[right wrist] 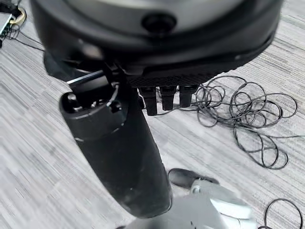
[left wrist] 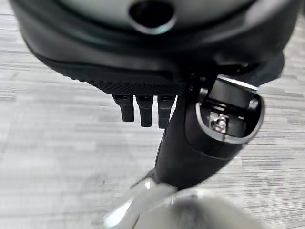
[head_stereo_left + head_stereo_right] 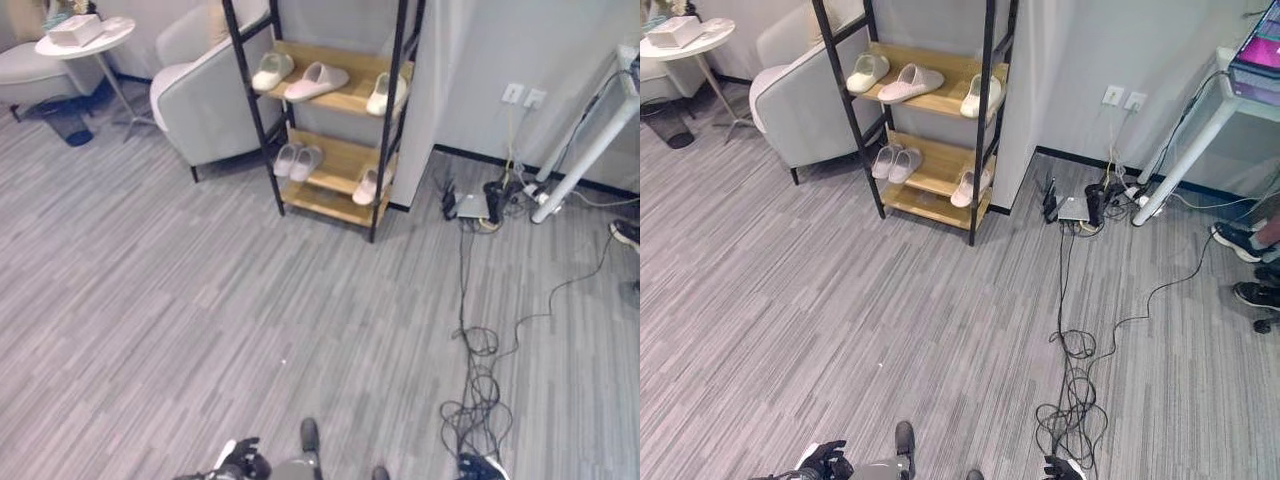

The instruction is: Arrange the slippers neatly on the shoe rack.

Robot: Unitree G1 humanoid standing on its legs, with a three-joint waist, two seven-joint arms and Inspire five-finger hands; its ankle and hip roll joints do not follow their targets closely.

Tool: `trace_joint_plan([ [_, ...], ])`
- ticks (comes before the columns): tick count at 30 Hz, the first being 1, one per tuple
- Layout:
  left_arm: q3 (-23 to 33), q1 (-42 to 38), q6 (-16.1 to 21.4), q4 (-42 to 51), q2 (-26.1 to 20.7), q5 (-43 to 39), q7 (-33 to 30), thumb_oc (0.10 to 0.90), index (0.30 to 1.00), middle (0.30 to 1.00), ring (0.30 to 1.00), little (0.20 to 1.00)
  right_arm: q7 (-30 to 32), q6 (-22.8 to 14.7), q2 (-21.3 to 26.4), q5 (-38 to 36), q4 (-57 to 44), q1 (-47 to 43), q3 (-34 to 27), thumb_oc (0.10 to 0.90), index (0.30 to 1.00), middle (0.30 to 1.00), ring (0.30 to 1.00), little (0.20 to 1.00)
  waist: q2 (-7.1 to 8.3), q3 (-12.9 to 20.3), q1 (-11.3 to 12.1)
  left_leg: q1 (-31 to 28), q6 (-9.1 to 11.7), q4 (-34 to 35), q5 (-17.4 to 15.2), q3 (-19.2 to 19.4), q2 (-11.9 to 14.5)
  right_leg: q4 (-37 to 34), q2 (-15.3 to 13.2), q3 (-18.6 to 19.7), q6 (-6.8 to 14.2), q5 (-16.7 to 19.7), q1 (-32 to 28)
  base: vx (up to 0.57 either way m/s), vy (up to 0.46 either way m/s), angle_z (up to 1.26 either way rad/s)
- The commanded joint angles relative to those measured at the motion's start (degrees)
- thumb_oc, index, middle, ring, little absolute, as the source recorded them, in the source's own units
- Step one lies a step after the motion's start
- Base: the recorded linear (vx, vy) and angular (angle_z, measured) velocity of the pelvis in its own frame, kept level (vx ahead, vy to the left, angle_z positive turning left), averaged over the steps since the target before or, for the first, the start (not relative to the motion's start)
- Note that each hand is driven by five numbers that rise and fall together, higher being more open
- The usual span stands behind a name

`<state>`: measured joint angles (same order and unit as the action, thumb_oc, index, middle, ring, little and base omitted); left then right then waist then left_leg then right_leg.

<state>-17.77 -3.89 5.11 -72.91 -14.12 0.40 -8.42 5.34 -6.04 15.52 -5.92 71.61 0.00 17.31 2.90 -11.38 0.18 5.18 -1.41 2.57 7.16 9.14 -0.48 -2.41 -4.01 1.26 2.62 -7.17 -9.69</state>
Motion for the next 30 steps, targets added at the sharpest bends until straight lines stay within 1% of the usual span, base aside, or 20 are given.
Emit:
trace_joint_plan([
  [1,-0.5,-0.5,1.5,0.4,4.0,0.4,1.0,0.800,0.900,0.900,0.900,0.900,-0.2,-0.3,2.4,2.8,-2.9,-0.5,0.8,0.800,0.900,0.900,0.900,0.900,-0.02,3.0,1.4,2.3,1.1,-7.9,-7.7,-2.5,-1.3,15.6,0.1,1.9,4.8,1.2,3.6,0.27,0.148,-0.06],
  [3,-1.0,-1.2,1.5,1.2,3.7,0.2,1.1,0.800,0.900,0.900,0.900,0.900,-0.5,-0.2,2.6,3.1,-4.0,-1.4,1.1,0.800,0.900,0.900,0.900,0.900,0.04,1.9,0.7,-0.1,-0.7,-7.0,-9.1,-3.2,-2.5,25.3,-1.3,2.4,7.2,8.8,8.5,0.15,0.093,0.01],
  [4,-1.0,-1.5,1.4,1.5,3.6,0.0,1.0,0.800,0.900,0.900,0.900,0.900,-0.4,-0.2,2.6,3.2,-4.3,-1.8,1.1,0.800,0.900,0.900,0.900,0.900,-0.40,1.4,0.3,-1.2,-1.2,-6.7,-9.5,-3.6,-2.2,29.0,-1.3,2.3,7.6,11.2,10.5,0.13,0.072,0.08],
  [5,-1.0,-2.0,1.3,1.7,3.4,0.0,0.9,0.800,0.900,0.900,0.900,0.900,-0.2,-0.3,2.7,3.1,-4.6,-2.3,1.1,0.800,0.900,0.900,0.900,0.900,-0.94,0.5,-0.1,-2.2,-1.7,-6.7,-10.2,-3.9,-2.4,31.8,-1.3,2.1,7.6,12.5,12.3,0.16,0.077,0.13],
  [7,-0.9,-2.2,1.3,1.8,3.4,-0.3,0.8,0.800,0.900,0.900,0.900,0.900,-0.1,-0.3,2.7,3.1,-4.8,-2.6,1.1,0.800,0.900,0.900,0.900,0.900,-2.22,0.0,-0.9,-4.7,-2.1,-6.0,-11.4,-5.0,-2.0,35.2,-0.9,1.4,6.7,11.3,16.4,0.27,0.075,0.14],
  [9,-0.7,-2.6,1.5,1.8,3.5,-0.6,0.9,0.800,0.900,0.900,0.900,0.900,-0.1,-0.3,2.9,2.9,-4.8,-2.8,1.2,0.800,0.900,0.900,0.900,0.900,-2.67,-0.1,-1.9,-7.0,-2.2,-5.3,-12.6,-6.6,-2.6,31.4,0.5,1.5,5.7,9.0,19.6,0.35,0.010,0.13],
  [10,-0.7,-2.6,1.6,1.8,3.5,-0.7,1.1,0.800,0.900,0.900,0.900,0.900,-0.3,-0.3,3.0,2.8,-4.7,-2.8,1.2,0.800,0.900,0.900,0.900,0.900,-2.82,-0.1,-2.6,-8.2,-2.1,-4.9,-13.3,-7.6,-2.9,28.7,1.5,1.4,5.2,6.5,20.5,0.25,-0.024,0.17],
  [11,-0.7,-2.6,1.6,1.8,3.5,-0.7,1.1,0.800,0.900,0.900,0.900,0.900,-0.3,-0.3,3.0,2.8,-4.7,-2.8,1.3,0.800,0.900,0.900,0.900,0.900,-2.81,-0.3,-2.8,-8.6,-2.1,-4.9,-13.5,-7.8,-2.9,29.0,1.4,1.2,5.2,6.0,20.2,0.35,-0.081,0.26],
  [12,-0.6,-2.7,1.8,1.6,3.5,-0.8,1.2,0.800,0.900,0.900,0.900,0.900,-0.4,-0.3,3.1,2.4,-4.4,-2.8,1.3,0.800,0.900,0.900,0.900,0.900,-2.27,-0.5,-3.8,-10.3,-2.1,-4.8,-14.7,-9.6,-4.0,23.1,3.3,2.8,4.8,6.2,22.9,0.36,-0.104,0.20],
  [14,-0.6,-3.2,1.9,1.2,3.5,-0.5,1.6,0.800,0.900,0.900,0.900,0.900,-0.6,0.0,3.0,2.1,-3.6,-2.4,1.1,0.800,0.900,0.900,0.900,0.900,-1.87,-0.7,-5.6,-13.2,-1.6,-4.7,-16.6,-12.4,-4.8,17.4,5.4,5.3,4.8,7.4,24.8,0.42,-0.123,0.14],
  [16,-0.6,-3.5,2.1,0.7,3.6,-0.1,1.9,0.800,0.900,0.900,0.900,0.900,-0.6,0.1,3.1,2.0,-3.1,-1.9,0.7,0.800,0.900,0.900,0.900,0.900,-1.73,-0.6,-6.2,-14.9,-1.4,-5.5,-18.4,-14.1,-5.4,15.1,5.8,6.0,4.7,7.9,23.7,0.30,-0.126,0.70],
  [18,-0.7,-2.8,2.0,-0.2,4.0,0.6,2.2,0.800,0.900,0.900,0.900,0.900,-0.8,0.1,3.0,1.9,-2.2,-0.6,0.5,0.800,0.900,0.900,0.900,0.900,-2.18,0.6,-6.3,-15.1,-0.3,-7.4,-18.1,-14.5,-5.4,13.3,6.1,5.8,2.9,7.6,21.2,0.26,-0.131,1.19],
  [19,-0.5,-2.7,2.0,-0.3,4.1,0.3,2.2,0.800,0.900,0.900,0.900,0.900,-0.7,0.1,3.0,2.0,-1.8,-0.1,0.2,0.800,0.900,0.900,0.900,0.900,-2.47,1.0,-6.4,-14.8,1.0,-9.1,-17.0,-14.3,-4.9,12.1,6.1,5.2,2.3,7.4,19.7,0.23,-0.140,1.03],
  [21,-0.1,-3.0,1.9,0.1,4.1,-1.0,2.3,0.800,0.900,0.900,0.900,0.900,-0.5,0.0,3.0,1.5,-1.2,0.1,-0.2,0.800,0.900,0.900,0.900,0.900,-2.04,0.8,-5.8,-10.4,4.6,-18.7,-12.3,-12.5,-4.0,10.0,5.2,4.0,1.2,6.8,16.2,0.20,-0.160,0.47],
  [23,-0.1,-3.3,1.8,0.5,4.1,-1.4,2.2,0.800,0.900,0.900,0.900,0.900,-0.4,0.1,3.1,0.7,-1.2,-0.1,-0.7,0.800,0.900,0.900,0.900,0.900,-1.06,0.3,-5.4,-5.9,5.8,-26.9,-9.6,-8.2,-2.0,9.3,3.8,2.9,0.2,5.7,13.8,0.18,-0.151,0.33],
  [24,-0.3,-3.4,1.5,0.5,3.9,-1.3,2.1,0.800,0.900,0.900,0.900,0.900,-0.4,0.2,3.2,0.3,-1.1,-0.2,-0.8,0.800,0.900,0.900,0.900,0.900,-0.38,0.1,-5.3,-4.4,5.9,-29.5,-8.4,-5.5,-0.3,9.2,3.1,2.3,-0.4,5.0,12.7,0.22,-0.162,0.27],
  [25,-0.6,-3.4,1.4,0.6,3.7,-1.2,2.1,0.800,0.900,0.900,0.900,0.900,-0.3,0.5,3.3,-0.1,-1.1,-0.1,-0.9,0.800,0.900,0.900,0.900,0.900,0.03,-0.1,-5.0,-2.6,5.4,-31.3,-8.4,-3.7,1.0,9.3,2.8,1.8,-0.9,4.3,11.7,0.25,-0.137,0.24],
  [27,-1.2,-3.3,1.4,0.7,3.6,-0.8,1.9,0.800,0.900,0.900,0.900,0.900,0.0,0.5,3.5,-0.3,-0.8,0.1,-0.8,0.800,0.900,0.900,0.900,0.900,0.43,-0.2,-4.1,1.1,4.5,-30.8,-9.5,-1.5,1.3,9.1,2.5,1.6,-1.1,2.9,9.5,0.28,-0.069,0.35],
  [29,-1.1,-2.7,1.4,0.6,3.5,-0.7,1.9,0.800,0.900,0.900,0.900,0.900,-0.1,0.5,3.5,-0.3,-0.6,0.3,-0.6,0.800,0.900,0.900,0.900,0.900,0.34,-0.1,-3.1,3.8,3.7,-26.4,-11.0,-0.1,1.9,8.6,2.5,0.9,-0.8,1.0,7.4,0.34,-0.016,0.38],
  [30,-1.1,-2.3,1.4,0.7,3.4,-0.7,1.9,0.800,0.900,0.900,0.900,0.900,0.0,0.4,3.5,-0.2,-0.7,0.3,-0.5,0.800,0.900,0.900,0.900,0.900,0.27,-0.1,-2.5,5.1,3.5,-23.4,-10.9,0.5,2.2,8.4,2.7,0.9,-0.7,0.2,6.3,0.51,0.038,0.27],
])
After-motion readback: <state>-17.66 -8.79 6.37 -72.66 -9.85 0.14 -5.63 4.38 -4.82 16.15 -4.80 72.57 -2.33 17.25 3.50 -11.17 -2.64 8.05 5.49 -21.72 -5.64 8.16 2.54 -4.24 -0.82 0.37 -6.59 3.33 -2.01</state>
